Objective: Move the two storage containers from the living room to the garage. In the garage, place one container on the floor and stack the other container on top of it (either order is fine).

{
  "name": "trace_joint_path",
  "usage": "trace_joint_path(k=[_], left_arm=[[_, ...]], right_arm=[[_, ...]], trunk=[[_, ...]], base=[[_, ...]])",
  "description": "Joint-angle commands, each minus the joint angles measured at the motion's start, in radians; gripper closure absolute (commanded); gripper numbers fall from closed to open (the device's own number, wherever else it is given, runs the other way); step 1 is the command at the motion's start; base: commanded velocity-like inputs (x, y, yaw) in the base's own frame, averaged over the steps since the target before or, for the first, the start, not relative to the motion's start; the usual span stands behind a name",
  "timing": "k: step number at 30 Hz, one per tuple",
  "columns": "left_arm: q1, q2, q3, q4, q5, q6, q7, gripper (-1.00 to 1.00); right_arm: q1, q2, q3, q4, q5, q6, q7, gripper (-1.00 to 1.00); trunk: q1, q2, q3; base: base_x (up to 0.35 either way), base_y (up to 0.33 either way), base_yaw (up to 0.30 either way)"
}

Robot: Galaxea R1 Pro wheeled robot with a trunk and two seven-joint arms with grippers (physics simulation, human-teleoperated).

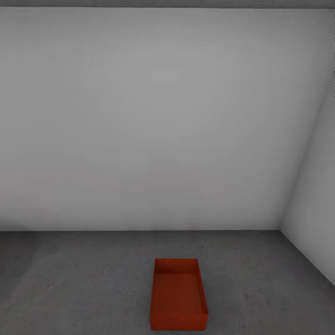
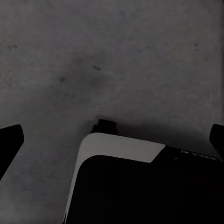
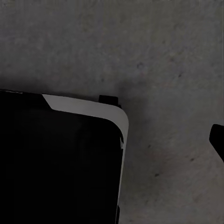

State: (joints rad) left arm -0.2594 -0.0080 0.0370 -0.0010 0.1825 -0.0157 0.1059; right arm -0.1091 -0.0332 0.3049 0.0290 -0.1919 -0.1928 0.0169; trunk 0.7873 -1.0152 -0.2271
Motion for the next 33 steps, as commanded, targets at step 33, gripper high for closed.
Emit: trace_joint_path(k=[33], left_arm=[[0.003,-0.011,0.003,0.002,0.006,-0.003,0.003,-1.00]], right_arm=[[-0.001,-0.002,0.021,0.002,-0.042,0.000,0.000,-1.00]], trunk=[[0.000,-0.001,0.025]], base=[[-0.103,0.002,0.000]])
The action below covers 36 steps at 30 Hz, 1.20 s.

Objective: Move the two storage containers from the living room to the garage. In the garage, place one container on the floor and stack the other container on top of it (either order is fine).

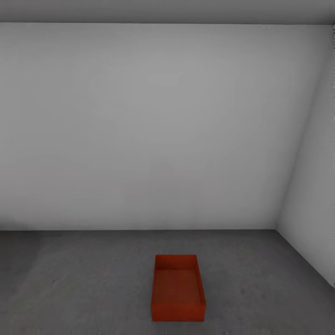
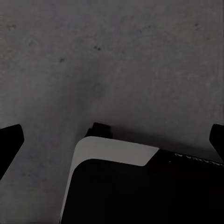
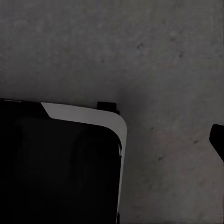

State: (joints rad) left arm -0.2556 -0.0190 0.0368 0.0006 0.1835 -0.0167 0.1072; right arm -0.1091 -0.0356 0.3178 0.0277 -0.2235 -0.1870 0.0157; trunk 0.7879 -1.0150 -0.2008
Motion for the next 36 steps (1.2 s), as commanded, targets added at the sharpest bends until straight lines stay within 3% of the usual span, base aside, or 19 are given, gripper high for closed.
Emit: trace_joint_path(k=[1,14,25,36], left_arm=[[-0.001,0.000,0.003,0.000,0.005,-0.002,0.002,-1.00],[-0.001,0.000,0.003,0.001,0.005,-0.002,0.002,-1.00],[-0.001,0.001,0.003,0.000,0.005,-0.002,0.001,-1.00],[-0.001,0.002,0.003,-0.001,0.005,0.000,0.002,-1.00]], right_arm=[[-0.001,0.001,0.008,0.003,-0.010,-0.006,0.002,-1.00],[-0.001,0.002,0.003,0.004,-0.014,0.002,-0.003,-1.00],[-0.001,0.002,0.001,0.004,-0.016,0.003,-0.003,-1.00],[-0.001,0.001,0.000,0.004,-0.019,0.003,-0.003,-1.00]], trunk=[[-0.001,-0.001,-0.001],[-0.001,-0.001,-0.001],[-0.001,-0.001,-0.001],[-0.001,-0.001,-0.001]], base=[[-0.343,0.056,0.000],[-0.345,0.102,-0.034],[-0.309,0.152,-0.270],[-0.050,0.036,-0.295]])
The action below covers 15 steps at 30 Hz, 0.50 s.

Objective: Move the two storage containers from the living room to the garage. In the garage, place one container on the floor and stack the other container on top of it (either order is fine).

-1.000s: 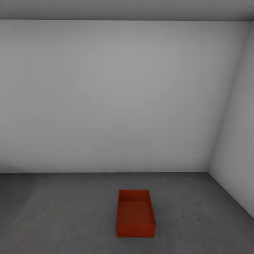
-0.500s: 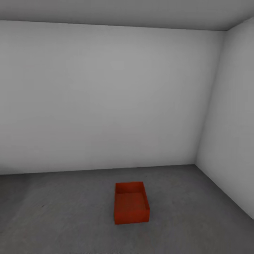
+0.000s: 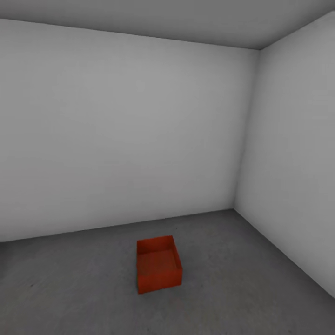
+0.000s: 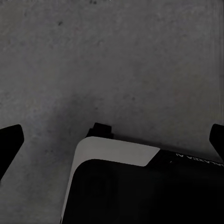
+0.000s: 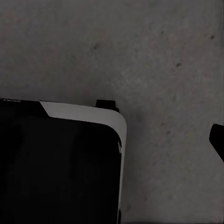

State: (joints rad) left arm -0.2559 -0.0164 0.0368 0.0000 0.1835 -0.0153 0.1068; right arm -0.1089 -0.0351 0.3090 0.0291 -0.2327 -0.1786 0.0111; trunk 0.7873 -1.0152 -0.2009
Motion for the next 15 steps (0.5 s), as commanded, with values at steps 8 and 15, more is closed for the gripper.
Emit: trace_joint_path(k=[8,15], left_arm=[[0.000,0.001,0.003,0.000,0.005,-0.002,0.002,-1.00],[0.000,0.003,0.003,-0.001,0.004,-0.003,0.002,-1.00]], right_arm=[[-0.002,0.000,0.007,0.003,-0.011,-0.005,0.001,-1.00],[-0.002,0.000,0.007,0.003,-0.010,-0.005,0.001,-1.00]], trunk=[[0.000,-0.001,-0.001],[0.000,-0.001,-0.001]], base=[[-0.001,0.001,-0.296],[0.000,0.000,-0.297]])
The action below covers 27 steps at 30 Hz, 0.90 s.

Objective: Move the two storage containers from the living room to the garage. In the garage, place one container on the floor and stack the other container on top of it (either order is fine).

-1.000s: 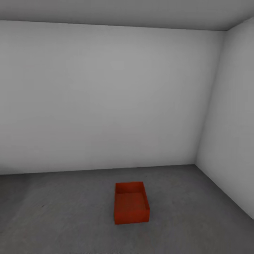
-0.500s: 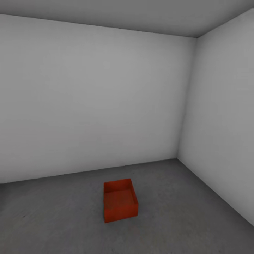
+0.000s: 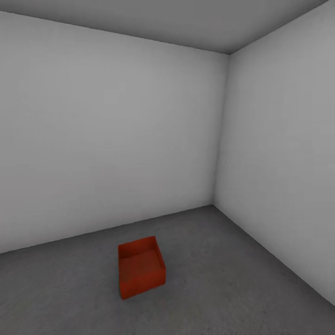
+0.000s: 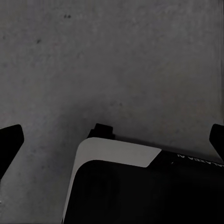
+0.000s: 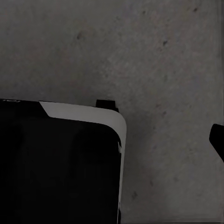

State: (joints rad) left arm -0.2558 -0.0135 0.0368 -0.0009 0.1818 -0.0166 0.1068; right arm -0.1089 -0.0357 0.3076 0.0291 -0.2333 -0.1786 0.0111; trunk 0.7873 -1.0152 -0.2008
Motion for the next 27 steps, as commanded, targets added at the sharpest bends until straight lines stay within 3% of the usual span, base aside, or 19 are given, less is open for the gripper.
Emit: trace_joint_path(k=[1,27], left_arm=[[0.000,0.000,0.003,0.000,0.005,-0.002,0.002,-1.00],[0.000,-0.002,0.003,-0.001,0.003,-0.002,0.002,-1.00]], right_arm=[[-0.002,0.000,0.008,0.003,-0.009,-0.005,0.001,-1.00],[-0.002,0.005,0.023,0.002,0.001,-0.007,0.000,-1.00]], trunk=[[0.000,-0.001,-0.001],[0.000,-0.001,-0.001]], base=[[0.000,0.000,-0.297],[0.000,0.000,-0.298]])
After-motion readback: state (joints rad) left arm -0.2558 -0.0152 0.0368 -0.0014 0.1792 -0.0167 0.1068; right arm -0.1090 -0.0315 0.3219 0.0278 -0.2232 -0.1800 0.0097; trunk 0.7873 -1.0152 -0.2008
